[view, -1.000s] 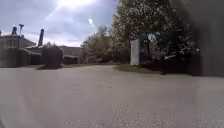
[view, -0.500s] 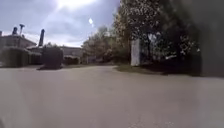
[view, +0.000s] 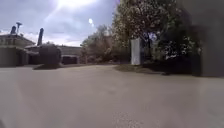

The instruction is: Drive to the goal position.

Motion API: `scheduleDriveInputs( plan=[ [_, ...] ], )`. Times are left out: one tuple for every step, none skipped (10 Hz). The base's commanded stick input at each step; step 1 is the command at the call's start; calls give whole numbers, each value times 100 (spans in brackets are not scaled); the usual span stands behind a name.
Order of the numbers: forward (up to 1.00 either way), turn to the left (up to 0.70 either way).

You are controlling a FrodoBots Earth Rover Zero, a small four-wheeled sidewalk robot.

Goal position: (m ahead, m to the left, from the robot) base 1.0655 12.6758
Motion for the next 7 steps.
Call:
scheduleDriveInputs(
  plan=[
    [0, 0],
    [0, 0],
    [8, 0],
    [79, 0],
    [100, 0],
    [100, 0],
    [100, 0]
  ],
)
